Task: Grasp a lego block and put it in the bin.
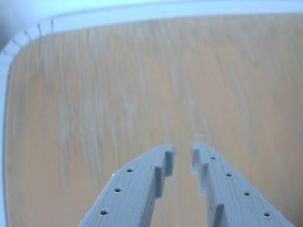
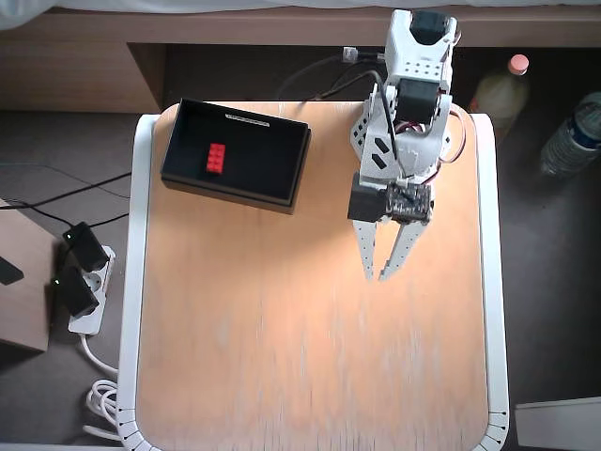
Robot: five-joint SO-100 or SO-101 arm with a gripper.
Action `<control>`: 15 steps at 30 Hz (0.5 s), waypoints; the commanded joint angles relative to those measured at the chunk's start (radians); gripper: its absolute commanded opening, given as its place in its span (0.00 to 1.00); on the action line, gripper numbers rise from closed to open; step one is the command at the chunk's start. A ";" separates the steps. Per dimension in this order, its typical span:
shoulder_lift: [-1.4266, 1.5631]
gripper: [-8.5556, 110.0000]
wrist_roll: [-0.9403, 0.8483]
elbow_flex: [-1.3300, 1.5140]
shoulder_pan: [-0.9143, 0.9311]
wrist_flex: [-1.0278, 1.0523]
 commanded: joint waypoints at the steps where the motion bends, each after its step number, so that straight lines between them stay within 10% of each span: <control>1: 0.054 0.07 -0.012 0.064 -0.003 -0.008; 15: 0.146 0.07 -0.110 0.374 -0.038 -0.020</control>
